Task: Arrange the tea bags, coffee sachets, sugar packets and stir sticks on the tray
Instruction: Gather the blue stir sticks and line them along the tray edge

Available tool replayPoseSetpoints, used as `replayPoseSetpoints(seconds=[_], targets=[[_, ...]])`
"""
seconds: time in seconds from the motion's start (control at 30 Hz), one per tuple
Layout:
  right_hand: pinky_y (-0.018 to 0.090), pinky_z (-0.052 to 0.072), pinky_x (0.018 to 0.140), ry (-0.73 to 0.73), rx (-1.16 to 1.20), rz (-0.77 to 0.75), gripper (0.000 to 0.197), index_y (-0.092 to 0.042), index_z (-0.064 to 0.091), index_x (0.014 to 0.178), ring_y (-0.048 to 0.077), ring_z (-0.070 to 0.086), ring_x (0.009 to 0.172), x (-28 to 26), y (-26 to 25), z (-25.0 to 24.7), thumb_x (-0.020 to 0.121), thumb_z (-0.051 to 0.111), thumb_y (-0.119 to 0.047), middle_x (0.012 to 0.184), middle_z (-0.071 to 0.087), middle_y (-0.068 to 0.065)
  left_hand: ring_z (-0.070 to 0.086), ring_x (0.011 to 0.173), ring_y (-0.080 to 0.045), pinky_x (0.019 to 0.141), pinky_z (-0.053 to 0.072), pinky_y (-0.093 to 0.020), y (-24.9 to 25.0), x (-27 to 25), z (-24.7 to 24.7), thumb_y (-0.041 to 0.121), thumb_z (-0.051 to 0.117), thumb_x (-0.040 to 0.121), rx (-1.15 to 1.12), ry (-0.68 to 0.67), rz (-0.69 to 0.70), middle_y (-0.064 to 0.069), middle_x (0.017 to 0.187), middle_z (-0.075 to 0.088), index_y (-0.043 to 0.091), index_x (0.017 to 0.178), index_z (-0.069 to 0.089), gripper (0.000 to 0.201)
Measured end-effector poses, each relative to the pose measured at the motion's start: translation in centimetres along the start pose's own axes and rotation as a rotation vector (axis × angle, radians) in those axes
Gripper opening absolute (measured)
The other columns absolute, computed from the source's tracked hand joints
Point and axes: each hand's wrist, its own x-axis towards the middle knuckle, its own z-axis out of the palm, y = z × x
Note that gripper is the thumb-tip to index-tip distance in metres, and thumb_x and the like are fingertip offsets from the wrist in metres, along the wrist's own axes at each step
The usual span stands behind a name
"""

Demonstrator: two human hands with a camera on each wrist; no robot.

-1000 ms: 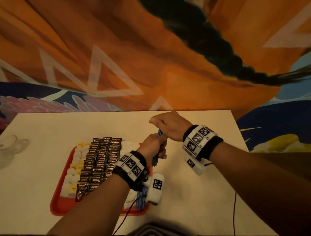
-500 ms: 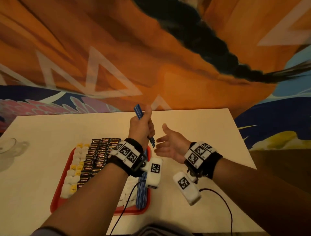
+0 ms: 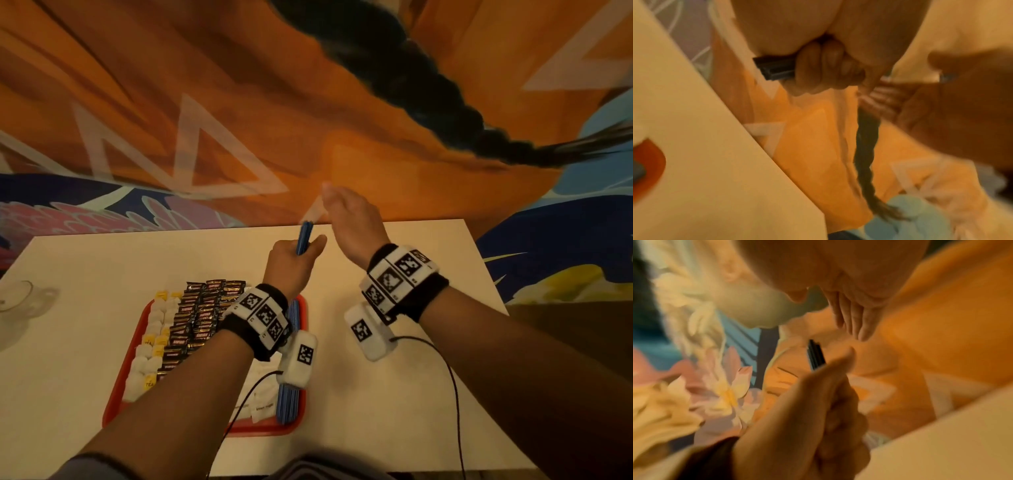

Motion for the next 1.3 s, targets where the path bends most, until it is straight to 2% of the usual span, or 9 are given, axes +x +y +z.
replayPoseSetpoints(seconds=[0.1,0.2,0.4,0.6,0.8,0.9,1.0,1.1,1.3], targets=[[0.024,0.034,0.085,-0.216,-0.216,-0.115,0.043,-0.021,0.061,0.122,0.016,0.054,0.110,-0.5,-1.1,0.9,0.102,0.034,-0.049,0.120,0.061,0.001,0.048,0.054,-0.012,0.054,0.031,-0.027,0.7,-0.2,0.1,0.011,0.055,0.096,0.340,-0.069,0.139,0.004,0.057,0.051,0.012,0.063,0.051,0.033],[0.032,0.043,0.081,-0.349,-0.390,-0.102,0.046,-0.015,0.065,0.096,0.024,0.059,0.096,-0.6,-0.1,2.3,0.101,0.035,-0.049,0.104,0.065,0.008,0.060,0.103,-0.035,0.076,0.039,-0.032,1.3,-0.3,-0.3,0.014,0.044,0.101,0.596,-0.130,0.143,-0.016,0.113,0.063,0.004,0.123,0.056,0.027],[0.034,0.052,0.077,-0.593,-0.778,-0.112,0.030,-0.014,0.059,0.117,0.024,0.060,0.097,-0.4,-0.4,2.3,0.087,0.054,-0.019,0.112,0.062,0.006,0.054,0.099,-0.037,0.071,0.035,-0.033,-0.6,1.2,-2.9,0.019,0.053,0.089,0.878,-0.234,0.101,-0.021,0.099,0.064,0.019,0.071,0.044,0.020],[0.031,0.044,0.067,-0.675,-1.113,-0.152,0.029,-0.014,0.057,0.120,0.021,0.054,0.081,-1.2,0.2,4.2,0.093,0.054,-0.023,0.104,0.057,0.004,0.056,0.092,-0.037,0.072,0.043,-0.037,-1.9,1.5,-3.1,0.025,0.061,0.087,1.049,-0.295,0.095,-0.017,0.109,0.059,0.012,0.113,0.044,0.034],[0.032,0.043,0.068,-0.676,-1.082,-0.043,0.023,-0.015,0.059,0.113,0.021,0.049,0.077,-1.7,3.6,6.9,0.096,0.047,-0.023,0.081,0.042,0.000,0.059,0.083,-0.033,0.066,0.038,-0.034,-3.9,1.1,-3.1,0.028,0.063,0.086,1.261,-0.337,0.241,-0.011,0.100,0.063,0.015,0.121,0.039,0.045],[0.032,0.043,0.068,-0.666,-0.966,0.103,0.024,-0.013,0.056,0.114,0.021,0.051,0.077,-1.0,6.1,7.5,0.099,0.045,-0.029,0.081,0.043,0.000,0.055,0.096,-0.024,0.075,0.043,-0.035,-6.7,1.9,-4.7,0.037,0.073,0.082,1.042,-0.239,0.234,-0.003,0.109,0.060,0.021,0.120,0.046,0.050],[0.030,0.045,0.064,-0.595,-0.638,0.352,0.033,-0.005,0.056,0.117,0.024,0.056,0.079,0.2,9.4,7.9,0.099,0.048,-0.032,0.093,0.056,0.007,0.051,0.106,-0.019,0.092,0.047,-0.037,-10.5,2.4,-6.6,0.035,0.078,0.081,0.466,0.034,-0.073,-0.001,0.119,0.054,0.021,0.122,0.054,0.050],[0.029,0.043,0.055,-0.505,-0.435,0.489,0.036,-0.003,0.058,0.119,0.026,0.056,0.076,0.3,11.4,8.9,0.097,0.052,-0.031,0.094,0.059,0.011,0.062,0.087,-0.021,0.081,0.053,-0.037,-12.4,1.7,-5.7,0.030,0.069,0.093,-0.160,0.028,-0.464,-0.006,0.107,0.067,0.013,0.105,0.065,0.021],[0.031,0.041,0.064,-0.559,-0.465,0.536,0.028,-0.002,0.058,0.113,0.028,0.056,0.080,-1.4,13.6,12.0,0.099,0.046,-0.024,0.100,0.061,0.014,0.054,0.059,-0.017,0.058,0.049,-0.025,-14.2,1.7,-1.1,0.023,0.062,0.098,-0.430,-0.070,-0.530,-0.011,0.074,0.063,-0.007,0.098,0.067,0.030]])
